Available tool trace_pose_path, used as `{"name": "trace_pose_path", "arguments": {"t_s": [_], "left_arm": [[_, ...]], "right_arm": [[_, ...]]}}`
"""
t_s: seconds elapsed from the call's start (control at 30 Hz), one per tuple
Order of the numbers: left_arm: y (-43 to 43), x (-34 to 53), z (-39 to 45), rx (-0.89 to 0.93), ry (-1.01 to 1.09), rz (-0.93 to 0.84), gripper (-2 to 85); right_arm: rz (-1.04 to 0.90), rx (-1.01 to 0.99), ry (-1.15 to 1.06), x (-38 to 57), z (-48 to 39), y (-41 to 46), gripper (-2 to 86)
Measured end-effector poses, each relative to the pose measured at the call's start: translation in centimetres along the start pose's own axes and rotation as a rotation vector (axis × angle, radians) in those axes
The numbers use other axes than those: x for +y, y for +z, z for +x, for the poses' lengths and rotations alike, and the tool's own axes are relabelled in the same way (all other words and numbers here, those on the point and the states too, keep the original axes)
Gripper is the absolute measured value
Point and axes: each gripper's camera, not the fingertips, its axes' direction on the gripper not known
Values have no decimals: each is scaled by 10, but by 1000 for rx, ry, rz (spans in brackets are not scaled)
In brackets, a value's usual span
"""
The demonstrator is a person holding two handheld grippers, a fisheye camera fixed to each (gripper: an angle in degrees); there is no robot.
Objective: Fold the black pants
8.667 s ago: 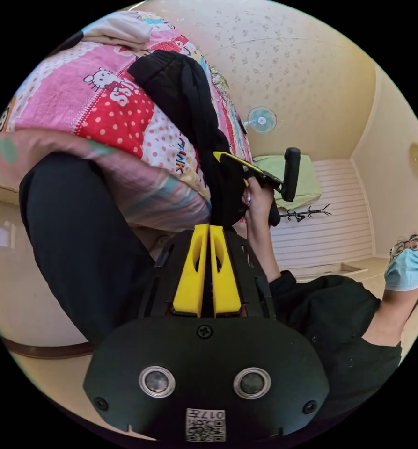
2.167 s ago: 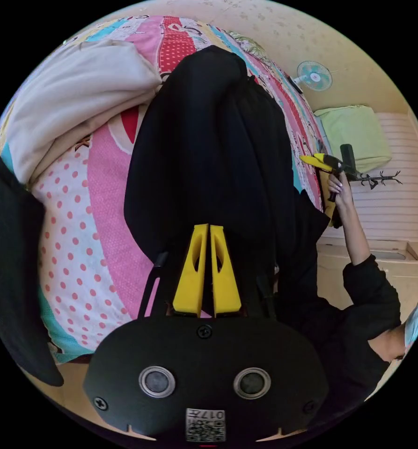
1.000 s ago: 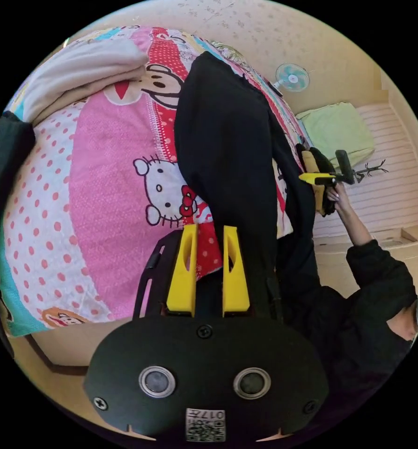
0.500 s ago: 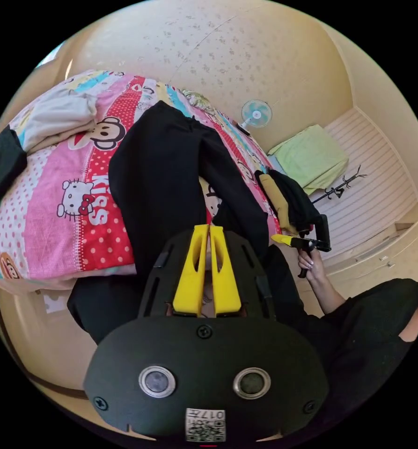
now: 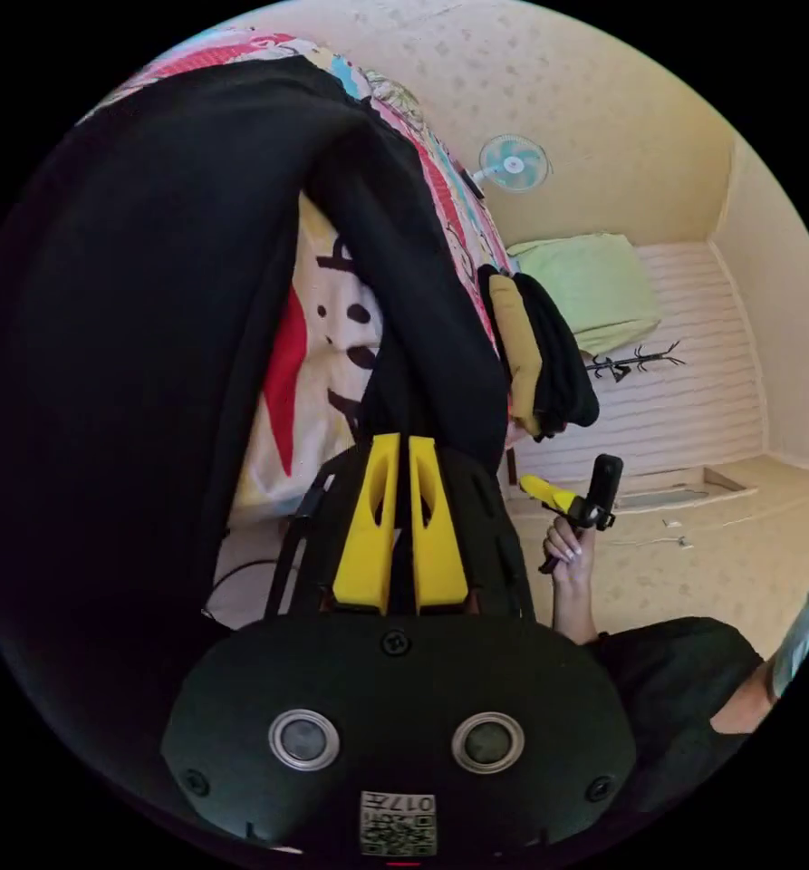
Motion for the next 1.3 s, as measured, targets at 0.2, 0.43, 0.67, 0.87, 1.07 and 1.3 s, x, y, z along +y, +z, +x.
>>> {"name": "trace_pose_path", "arguments": {"t_s": [0.2, 0.43, 0.67, 0.87, 1.07, 1.3], "left_arm": [[-1, 73, 47, 153, 95, -118, -3], [-17, 118, 67, 239, 52, -167, -1], [-34, 133, 76, 194, 83, -200, 12], [-47, 120, 84, 37, 91, -80, 111], [-32, 106, 83, 130, 104, -73, 106], [-132, 118, 2, -88, -76, 305, 85]], "right_arm": [[-90, -12, 63, -1, 21, 27, 162], [-170, -228, 82, 8, 25, 52, 84], [-232, -362, 100, 25, 14, 35, 24], [-202, -330, 49, 14, -43, 30, 17], [-174, -203, -69, 0, -96, 22, 15], [-33, 218, 43, 26, -102, -21, 54]]}}
